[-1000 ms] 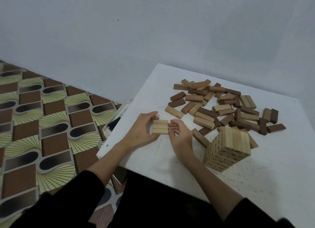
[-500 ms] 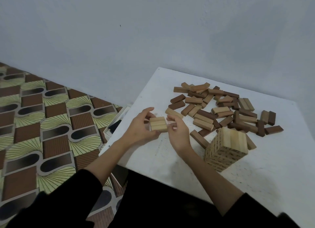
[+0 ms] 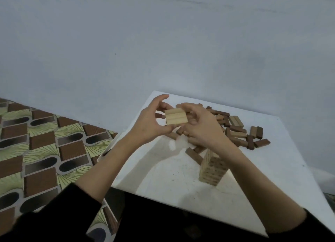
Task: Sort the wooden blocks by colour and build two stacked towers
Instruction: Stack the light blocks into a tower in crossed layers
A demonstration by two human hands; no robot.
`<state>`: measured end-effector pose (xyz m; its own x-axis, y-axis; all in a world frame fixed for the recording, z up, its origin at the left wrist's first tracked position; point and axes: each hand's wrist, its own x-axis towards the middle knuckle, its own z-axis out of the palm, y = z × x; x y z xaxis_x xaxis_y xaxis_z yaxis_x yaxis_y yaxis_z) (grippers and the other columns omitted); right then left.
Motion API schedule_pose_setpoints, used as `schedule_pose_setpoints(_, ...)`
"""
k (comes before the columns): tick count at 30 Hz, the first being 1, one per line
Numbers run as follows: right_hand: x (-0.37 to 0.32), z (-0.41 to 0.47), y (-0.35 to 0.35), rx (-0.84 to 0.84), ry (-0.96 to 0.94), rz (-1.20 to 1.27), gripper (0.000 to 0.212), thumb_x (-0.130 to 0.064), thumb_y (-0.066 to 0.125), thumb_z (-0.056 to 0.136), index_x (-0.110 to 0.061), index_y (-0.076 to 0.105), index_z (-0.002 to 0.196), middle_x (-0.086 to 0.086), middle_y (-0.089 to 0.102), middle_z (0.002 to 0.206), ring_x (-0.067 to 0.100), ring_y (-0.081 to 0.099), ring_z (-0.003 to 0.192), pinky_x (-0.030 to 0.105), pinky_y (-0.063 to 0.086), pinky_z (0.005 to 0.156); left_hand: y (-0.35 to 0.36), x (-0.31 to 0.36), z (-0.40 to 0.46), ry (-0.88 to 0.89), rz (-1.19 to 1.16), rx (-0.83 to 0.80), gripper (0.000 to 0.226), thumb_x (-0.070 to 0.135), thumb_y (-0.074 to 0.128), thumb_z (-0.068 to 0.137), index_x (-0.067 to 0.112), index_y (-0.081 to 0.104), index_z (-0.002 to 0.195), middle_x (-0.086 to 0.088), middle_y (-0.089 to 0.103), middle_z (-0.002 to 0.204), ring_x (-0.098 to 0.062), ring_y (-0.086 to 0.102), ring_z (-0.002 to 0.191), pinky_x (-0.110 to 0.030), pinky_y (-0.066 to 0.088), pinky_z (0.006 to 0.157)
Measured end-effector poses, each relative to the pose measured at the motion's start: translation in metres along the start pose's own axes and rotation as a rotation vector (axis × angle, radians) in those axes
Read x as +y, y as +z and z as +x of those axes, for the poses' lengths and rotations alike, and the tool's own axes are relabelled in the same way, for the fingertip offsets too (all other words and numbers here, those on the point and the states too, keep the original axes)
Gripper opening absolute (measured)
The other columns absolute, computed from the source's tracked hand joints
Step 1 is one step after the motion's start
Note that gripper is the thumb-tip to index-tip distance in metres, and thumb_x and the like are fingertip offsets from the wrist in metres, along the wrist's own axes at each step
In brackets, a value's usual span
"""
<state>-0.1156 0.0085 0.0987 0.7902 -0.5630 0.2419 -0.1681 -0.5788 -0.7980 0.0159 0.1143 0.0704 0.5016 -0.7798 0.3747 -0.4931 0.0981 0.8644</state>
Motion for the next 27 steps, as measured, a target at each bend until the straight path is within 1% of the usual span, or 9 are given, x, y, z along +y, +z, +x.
schedule_pose_setpoints(3, 0.006, -0.017, -0.038, -0.027, -0.004, -0.014, 0.054, -0.005, 0.069, 0.079, -0.026, 0.053, 0.125, -0.007, 0.056, 0.118, -0.001, 0.054, 0.093, 0.01, 0.047, 0.078, 0.024, 0.014, 0.005, 0.003, -0.023, -0.081, 0.081, 0.005, 0.083, 0.066, 0.021, 0.041, 0.133, 0.003, 0.06, 0.108, -0.007, 0.059, 0.089, -0.018, 0.051, 0.078)
schedule_pose_setpoints(6, 0.018, -0.037, -0.068, -0.071, -0.014, -0.064, 0.057, -0.011, 0.074, 0.075, -0.042, 0.051, 0.117, -0.013, 0.055, 0.113, 0.002, 0.055, 0.089, 0.018, 0.05, 0.078, 0.048, 0.022, 0.007, 0.008, -0.02, -0.207, 0.081, 0.004, 0.081, 0.069, 0.027, 0.039, 0.134, 0.009, 0.059, 0.107, -0.003, 0.058, 0.086, -0.022, 0.052, 0.08)
schedule_pose_setpoints(8, 0.031, -0.048, -0.081, -0.079, 0.036, -0.098, 0.057, -0.016, 0.076, 0.075, -0.036, 0.052, 0.124, -0.018, 0.053, 0.114, -0.002, 0.053, 0.094, 0.016, 0.05, 0.081, 0.062, 0.026, 0.006, 0.001, -0.034, -0.286, 0.082, 0.004, 0.081, 0.07, 0.025, 0.038, 0.136, 0.006, 0.06, 0.108, 0.005, 0.058, 0.085, -0.014, 0.048, 0.076)
schedule_pose_setpoints(10, 0.044, -0.059, -0.09, -0.066, 0.071, -0.092, 0.059, -0.018, 0.076, 0.076, -0.032, 0.052, 0.128, -0.018, 0.054, 0.115, -0.005, 0.053, 0.097, 0.011, 0.048, 0.081, 0.073, 0.03, 0.006, -0.003, -0.036, -0.336, 0.083, 0.004, 0.081, 0.07, 0.027, 0.038, 0.137, 0.007, 0.061, 0.106, 0.007, 0.059, 0.084, -0.011, 0.046, 0.073)
schedule_pose_setpoints(14, 0.061, -0.074, -0.091, -0.044, 0.076, -0.108, 0.06, -0.017, 0.076, 0.076, -0.03, 0.05, 0.129, -0.02, 0.052, 0.118, -0.007, 0.051, 0.102, 0.001, 0.038, 0.082, 0.085, 0.031, 0.003, 0.0, 0.002, -0.407, 0.088, 0.01, 0.084, 0.068, 0.027, 0.035, 0.14, 0.01, 0.061, 0.108, 0.006, 0.057, 0.093, -0.007, 0.042, 0.081)
schedule_pose_setpoints(17, 0.071, -0.079, -0.091, -0.037, 0.086, -0.092, 0.061, -0.016, 0.075, 0.077, -0.031, 0.049, 0.13, -0.018, 0.05, 0.12, -0.008, 0.048, 0.105, -0.001, 0.035, 0.083, 0.091, 0.029, 0.003, 0.016, 0.036, -0.429, 0.083, 0.013, 0.083, 0.07, 0.039, 0.035, 0.132, 0.012, 0.06, 0.109, 0.013, 0.053, 0.097, -0.002, 0.038, 0.082)
schedule_pose_setpoints(19, 0.075, -0.081, -0.091, -0.029, 0.085, -0.082, 0.061, -0.016, 0.075, 0.077, -0.036, 0.048, 0.128, -0.019, 0.049, 0.12, -0.008, 0.047, 0.105, -0.003, 0.034, 0.082, 0.094, 0.028, 0.002, 0.021, 0.056, -0.432, 0.084, 0.015, 0.083, 0.07, 0.039, 0.034, 0.134, 0.016, 0.06, 0.109, 0.015, 0.052, 0.098, -0.002, 0.037, 0.086)
schedule_pose_setpoints(22, 0.076, -0.083, -0.091, -0.036, 0.06, -0.082, 0.059, -0.015, 0.074, 0.078, -0.048, 0.046, 0.116, -0.024, 0.049, 0.114, -0.013, 0.045, 0.103, -0.004, 0.033, 0.082, 0.097, 0.025, 0.002, 0.018, 0.082, -0.438, 0.088, 0.017, 0.083, 0.07, 0.031, 0.034, 0.141, 0.014, 0.062, 0.111, 0.014, 0.052, 0.102, -0.005, 0.039, 0.089)
schedule_pose_setpoints(27, 0.082, -0.084, -0.089, -0.048, 0.046, -0.087, 0.056, -0.015, 0.074, 0.078, -0.036, 0.047, 0.123, -0.022, 0.048, 0.116, -0.008, 0.045, 0.106, -0.002, 0.033, 0.082, 0.097, 0.021, -0.001, -0.01, 0.086, -0.457, 0.088, 0.02, 0.082, 0.071, 0.027, 0.033, 0.143, 0.016, 0.058, 0.113, 0.014, 0.05, 0.102, -0.006, 0.039, 0.09)
